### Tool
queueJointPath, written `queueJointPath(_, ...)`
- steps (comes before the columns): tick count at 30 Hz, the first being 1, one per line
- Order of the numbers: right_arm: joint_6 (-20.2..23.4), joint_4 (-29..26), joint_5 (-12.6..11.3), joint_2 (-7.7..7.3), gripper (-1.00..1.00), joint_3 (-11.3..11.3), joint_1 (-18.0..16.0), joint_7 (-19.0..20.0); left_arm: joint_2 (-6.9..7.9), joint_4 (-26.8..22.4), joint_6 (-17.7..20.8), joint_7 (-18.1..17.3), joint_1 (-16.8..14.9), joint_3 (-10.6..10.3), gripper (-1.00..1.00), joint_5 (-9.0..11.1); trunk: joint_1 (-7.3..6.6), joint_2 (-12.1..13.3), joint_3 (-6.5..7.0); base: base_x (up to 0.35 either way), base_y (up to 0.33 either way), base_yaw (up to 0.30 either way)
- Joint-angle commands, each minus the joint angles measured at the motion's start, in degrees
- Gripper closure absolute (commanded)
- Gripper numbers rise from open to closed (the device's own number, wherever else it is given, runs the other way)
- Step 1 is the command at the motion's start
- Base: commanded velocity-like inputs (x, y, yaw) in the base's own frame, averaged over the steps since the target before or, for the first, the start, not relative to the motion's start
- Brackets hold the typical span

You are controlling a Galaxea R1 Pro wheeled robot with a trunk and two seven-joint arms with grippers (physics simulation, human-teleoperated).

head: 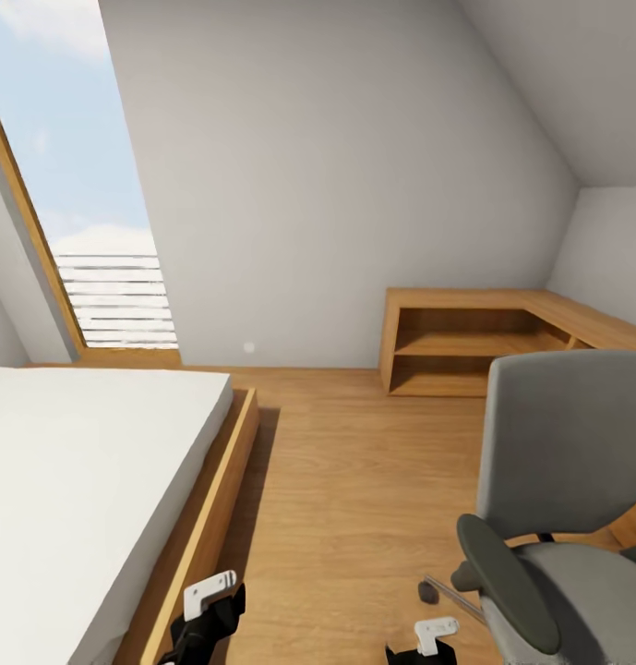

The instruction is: In the bedroom, organize the workspace by keeping the computer under the desk, ensuring the monitor is on the desk, placing the keyboard on the desk next to the monitor, placing the mouse on the desk next to the keyboard, moving the folder from the swivel chair onto the desk next to the mouse, stacking the notebook on top of the folder with the pen on top of the notebook, and positioning the swivel chair next to the desk.

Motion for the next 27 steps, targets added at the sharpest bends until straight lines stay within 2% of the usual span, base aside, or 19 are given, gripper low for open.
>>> queueJointPath(1, -0.1, 0.08, -0.6, -0.02, -1.0, 0.4, -0.05, 0.04, 0.02, -0.3, 0.19, 0.4, 0.12, -0.1, -1.0, 0.45, 0.22, -0.44, -0.24, 0.0, 0.0, 0.0)
queueJointPath(8, 0.43, 0.09, -0.68, -0.28, -1.0, 0.13, -0.05, 0.11, 0.13, -1.07, 0.11, 0.4, 0.67, -0.07, -1.0, 0.44, 1.76, -3.25, -1.5, 0.0, 0.0, 0.0)
queueJointPath(19, 2.61, -0.06, -1.04, -2.09, -1.0, -0.37, -0.23, 0.04, 0.25, -1.19, -0.02, 0.4, 0.78, -0.06, -1.0, 0.42, 4.17, -7.66, -3.47, 0.0, 0.0, 0.0)
queueJointPath(27, 3.37, -0.3, -2.35, -2.74, -1.0, -0.46, -0.31, -0.1, 0.31, -0.9, 0.19, 0.31, 0.78, -0.08, -1.0, 0.43, 4.17, -7.66, -3.47, 0.0, 0.0, 0.0)
